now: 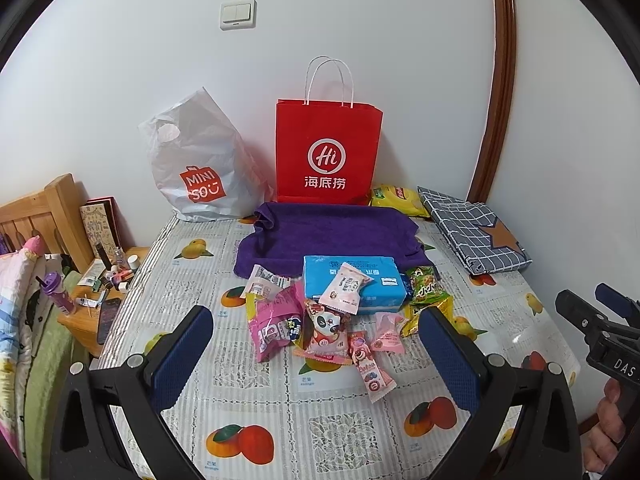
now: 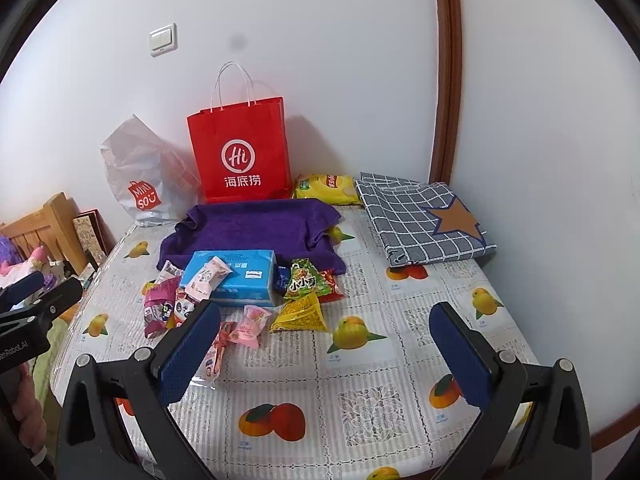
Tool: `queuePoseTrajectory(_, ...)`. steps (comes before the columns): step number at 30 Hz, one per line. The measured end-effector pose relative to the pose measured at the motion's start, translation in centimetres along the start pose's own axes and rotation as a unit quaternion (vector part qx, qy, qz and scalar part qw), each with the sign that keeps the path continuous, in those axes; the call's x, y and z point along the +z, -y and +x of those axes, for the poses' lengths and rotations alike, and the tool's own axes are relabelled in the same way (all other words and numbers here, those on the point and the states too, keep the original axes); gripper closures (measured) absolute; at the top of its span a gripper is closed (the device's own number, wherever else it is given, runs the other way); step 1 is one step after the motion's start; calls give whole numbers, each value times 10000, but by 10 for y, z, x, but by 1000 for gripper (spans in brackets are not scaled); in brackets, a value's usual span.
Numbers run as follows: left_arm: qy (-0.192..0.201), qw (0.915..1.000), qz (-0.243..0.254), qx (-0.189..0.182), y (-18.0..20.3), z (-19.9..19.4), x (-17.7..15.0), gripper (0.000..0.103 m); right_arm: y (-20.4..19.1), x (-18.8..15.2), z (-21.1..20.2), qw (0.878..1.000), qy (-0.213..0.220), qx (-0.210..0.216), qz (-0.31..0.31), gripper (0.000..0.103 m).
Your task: Organize snacks
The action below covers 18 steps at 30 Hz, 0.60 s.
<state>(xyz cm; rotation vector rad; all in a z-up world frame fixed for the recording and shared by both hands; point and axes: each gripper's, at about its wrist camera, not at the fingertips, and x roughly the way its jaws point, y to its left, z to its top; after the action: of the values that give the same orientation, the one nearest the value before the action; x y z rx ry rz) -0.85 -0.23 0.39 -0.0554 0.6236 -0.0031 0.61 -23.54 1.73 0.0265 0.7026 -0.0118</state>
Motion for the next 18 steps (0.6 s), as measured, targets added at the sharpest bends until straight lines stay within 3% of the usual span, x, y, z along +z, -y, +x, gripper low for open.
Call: queuePoseTrajectory(18,12,10000,10,27,1,-3,0,0,-2,-1,-4,10000,27,20,35,0)
